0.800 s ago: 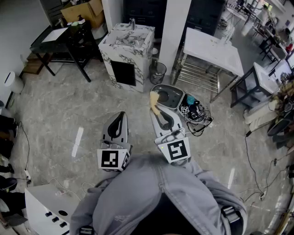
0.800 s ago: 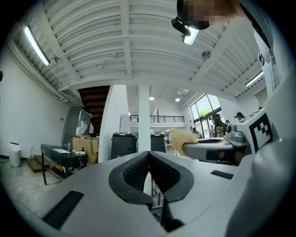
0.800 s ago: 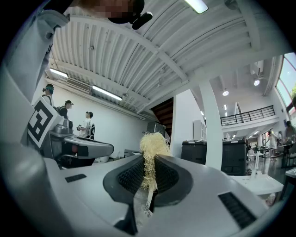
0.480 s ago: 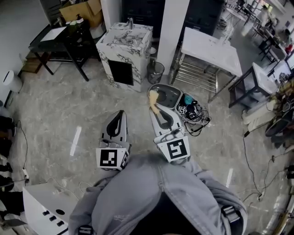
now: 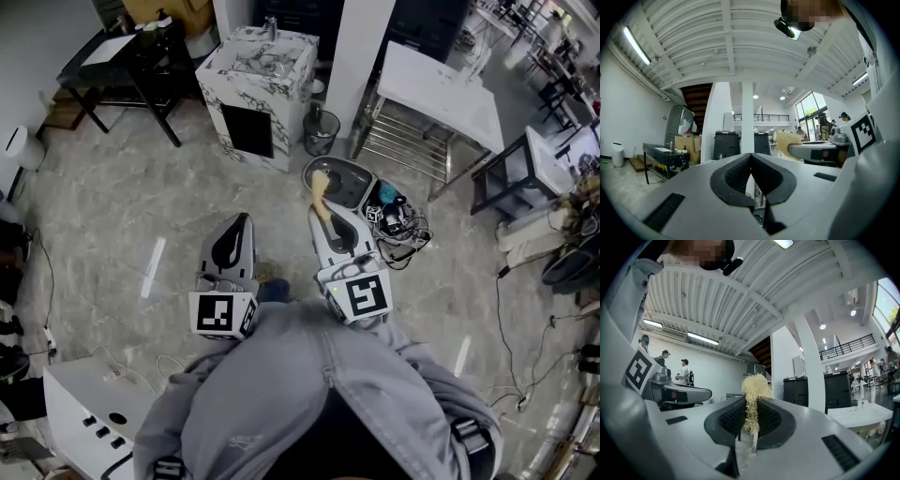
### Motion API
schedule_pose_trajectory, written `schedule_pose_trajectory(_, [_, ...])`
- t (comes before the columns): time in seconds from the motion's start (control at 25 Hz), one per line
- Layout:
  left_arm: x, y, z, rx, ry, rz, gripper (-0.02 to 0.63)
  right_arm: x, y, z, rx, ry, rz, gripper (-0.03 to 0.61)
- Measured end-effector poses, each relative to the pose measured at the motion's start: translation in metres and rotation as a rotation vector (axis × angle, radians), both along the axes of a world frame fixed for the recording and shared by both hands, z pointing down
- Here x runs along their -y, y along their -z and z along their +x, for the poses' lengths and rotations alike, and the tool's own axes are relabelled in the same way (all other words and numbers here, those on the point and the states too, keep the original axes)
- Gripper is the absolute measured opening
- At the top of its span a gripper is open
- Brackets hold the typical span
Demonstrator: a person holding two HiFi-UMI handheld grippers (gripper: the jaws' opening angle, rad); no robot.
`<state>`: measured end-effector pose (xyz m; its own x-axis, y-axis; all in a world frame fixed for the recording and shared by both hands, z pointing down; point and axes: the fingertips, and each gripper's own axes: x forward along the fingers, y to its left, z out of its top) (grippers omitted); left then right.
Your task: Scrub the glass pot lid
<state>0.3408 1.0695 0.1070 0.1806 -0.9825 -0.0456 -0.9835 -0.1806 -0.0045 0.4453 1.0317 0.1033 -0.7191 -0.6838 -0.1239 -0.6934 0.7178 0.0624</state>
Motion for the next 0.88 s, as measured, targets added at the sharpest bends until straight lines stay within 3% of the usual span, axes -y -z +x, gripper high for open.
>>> schedule_pose_trajectory(0.24, [0.070,-0.013,-0.043,-0.014,-0.011,-0.006,0.015,0.070,-0.012,-0.041,-0.011,-0.006,-0.009,0.054])
schedule_pose_trajectory(0.88, [0.320,-0.008,-0.221,-0.011,-0.120,-0.008,0.015,0.312,-0.022,-0.213,-0.032,-0.111,-0.074,0.054])
